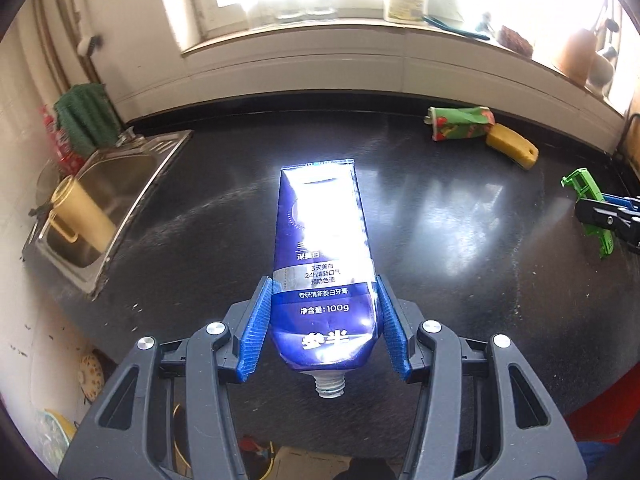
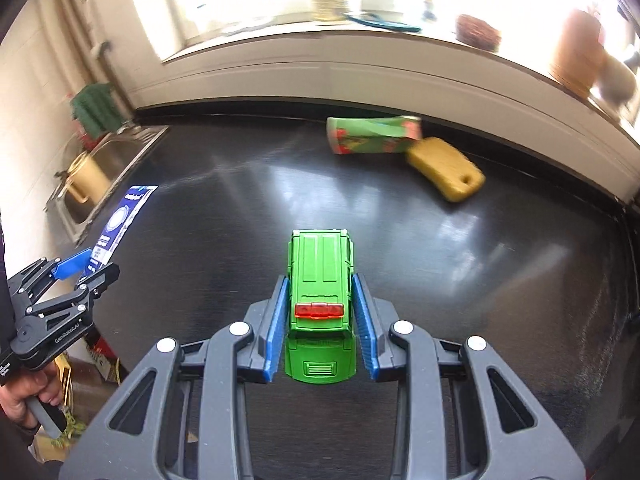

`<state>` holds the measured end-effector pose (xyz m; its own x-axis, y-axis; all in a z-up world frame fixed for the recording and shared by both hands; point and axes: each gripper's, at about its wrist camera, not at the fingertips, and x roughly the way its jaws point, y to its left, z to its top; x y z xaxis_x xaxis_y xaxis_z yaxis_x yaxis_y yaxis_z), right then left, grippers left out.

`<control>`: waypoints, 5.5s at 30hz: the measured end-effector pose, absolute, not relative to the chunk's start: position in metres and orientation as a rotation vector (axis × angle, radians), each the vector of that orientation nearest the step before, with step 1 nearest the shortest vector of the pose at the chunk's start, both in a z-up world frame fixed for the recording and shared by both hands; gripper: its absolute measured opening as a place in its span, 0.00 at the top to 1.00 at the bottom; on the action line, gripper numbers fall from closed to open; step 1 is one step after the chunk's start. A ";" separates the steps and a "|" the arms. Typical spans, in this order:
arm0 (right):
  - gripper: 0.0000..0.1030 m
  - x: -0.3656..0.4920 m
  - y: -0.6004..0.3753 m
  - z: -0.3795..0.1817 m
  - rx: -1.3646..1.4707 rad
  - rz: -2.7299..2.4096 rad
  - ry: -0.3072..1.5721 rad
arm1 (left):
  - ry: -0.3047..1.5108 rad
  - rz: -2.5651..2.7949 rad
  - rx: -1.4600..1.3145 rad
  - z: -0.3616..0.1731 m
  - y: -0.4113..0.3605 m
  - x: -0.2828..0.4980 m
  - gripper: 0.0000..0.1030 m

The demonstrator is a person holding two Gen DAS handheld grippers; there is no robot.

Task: Collect trash
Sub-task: 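Carry the tube and toy car over the bin with both tools, then open both tools over the bin to drop the tube and toy car, then return both tools to the counter, then grasp the green paper cup with the left tool while the right tool grasps the yellow sponge, then carry cup and sponge over the bin and open both tools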

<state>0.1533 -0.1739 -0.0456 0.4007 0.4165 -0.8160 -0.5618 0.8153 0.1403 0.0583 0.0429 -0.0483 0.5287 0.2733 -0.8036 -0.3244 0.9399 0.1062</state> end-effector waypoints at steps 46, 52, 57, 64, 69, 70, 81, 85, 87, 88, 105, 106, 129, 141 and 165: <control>0.68 -0.117 0.179 -0.177 -0.791 1.441 1.234 | 1.126 0.865 -0.618 -0.197 0.189 -0.240 0.51; 0.68 -0.121 0.190 -0.180 -0.810 1.450 1.233 | 1.132 0.864 -0.642 -0.206 0.196 -0.238 0.51; 0.67 -0.124 0.198 -0.183 -0.826 1.461 1.236 | 1.128 0.845 -0.649 -0.209 0.201 -0.238 0.50; 0.28 -0.110 0.190 -0.171 -0.767 1.458 1.251 | 1.120 0.863 -0.650 -0.205 0.206 -0.245 0.19; 0.19 -0.070 0.153 -0.138 -0.642 1.414 1.248 | 1.093 0.865 -0.597 -0.178 0.196 -0.236 0.11; 0.17 -0.054 0.136 -0.127 -0.601 1.386 1.228 | 1.079 0.858 -0.581 -0.170 0.193 -0.230 0.10; 0.12 0.119 -0.087 -0.073 -0.273 0.824 1.094 | 0.999 0.369 -0.173 -0.102 0.093 -0.045 0.08; 0.12 0.153 -0.166 -0.064 -0.218 0.658 1.046 | 0.978 0.202 -0.029 -0.092 0.035 0.040 0.08; 0.11 0.168 -0.203 -0.063 -0.195 0.601 1.032 | 0.985 0.145 0.019 -0.092 0.007 0.077 0.08; 0.10 0.173 -0.216 -0.063 -0.188 0.579 1.025 | 0.988 0.123 0.036 -0.094 -0.005 0.091 0.08; 0.10 0.325 -0.267 -0.110 -0.234 0.590 1.084 | 0.996 0.001 0.317 -0.118 -0.051 0.294 0.08; 0.10 0.336 -0.263 -0.114 -0.255 0.602 1.082 | 0.984 -0.010 0.344 -0.118 -0.051 0.309 0.08; 0.43 0.427 -0.236 -0.169 -0.334 0.716 1.106 | 0.971 -0.258 0.460 -0.146 -0.075 0.418 0.56; 0.44 0.331 -0.279 -0.120 -0.131 0.597 1.111 | 1.009 -0.145 0.300 -0.106 -0.084 0.314 0.67; 0.44 0.168 -0.200 -0.090 -0.209 0.701 1.052 | 1.034 0.203 0.064 -0.083 -0.037 0.079 0.67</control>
<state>0.1680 -0.1995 -0.0898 0.3044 0.4287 -0.8506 -0.6204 0.7669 0.1645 0.0785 -0.0369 -0.0832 0.4944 0.1978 -0.8464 -0.1375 0.9793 0.1486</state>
